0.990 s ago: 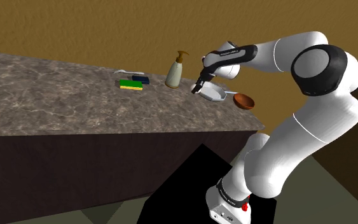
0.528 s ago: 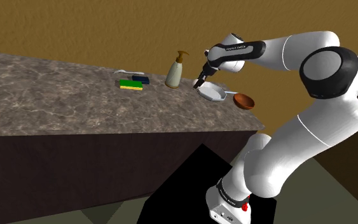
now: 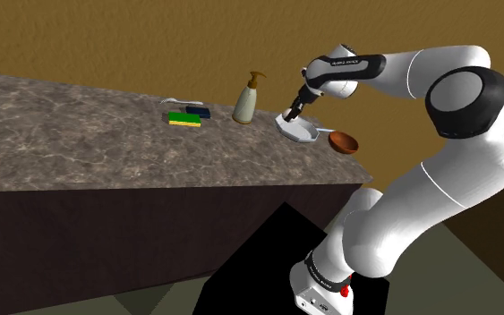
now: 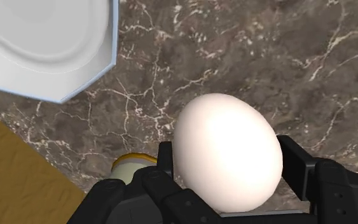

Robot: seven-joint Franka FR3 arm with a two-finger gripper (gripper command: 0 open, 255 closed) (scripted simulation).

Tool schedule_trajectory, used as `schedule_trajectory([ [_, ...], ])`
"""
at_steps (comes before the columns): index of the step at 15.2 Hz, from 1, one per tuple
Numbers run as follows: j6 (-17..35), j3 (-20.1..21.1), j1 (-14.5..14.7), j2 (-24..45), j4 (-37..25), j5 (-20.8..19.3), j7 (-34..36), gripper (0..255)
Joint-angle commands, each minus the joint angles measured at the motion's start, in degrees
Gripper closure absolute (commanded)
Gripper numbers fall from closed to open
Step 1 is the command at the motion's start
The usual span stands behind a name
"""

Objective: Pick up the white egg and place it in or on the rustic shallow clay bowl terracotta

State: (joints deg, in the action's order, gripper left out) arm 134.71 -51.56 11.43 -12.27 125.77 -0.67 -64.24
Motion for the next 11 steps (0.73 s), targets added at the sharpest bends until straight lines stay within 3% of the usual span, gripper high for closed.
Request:
schedule_trajectory([
  [1, -0.72, -2.23, -0.3, 0.41, -0.93, 1.07, -3.28, 255],
  [7, -3.61, -11.63, 0.3, 5.02, -5.66, 8.22, -15.97, 255],
  [11, -7.47, -18.8, 0.09, 13.34, -10.55, 19.31, -28.16, 255],
])
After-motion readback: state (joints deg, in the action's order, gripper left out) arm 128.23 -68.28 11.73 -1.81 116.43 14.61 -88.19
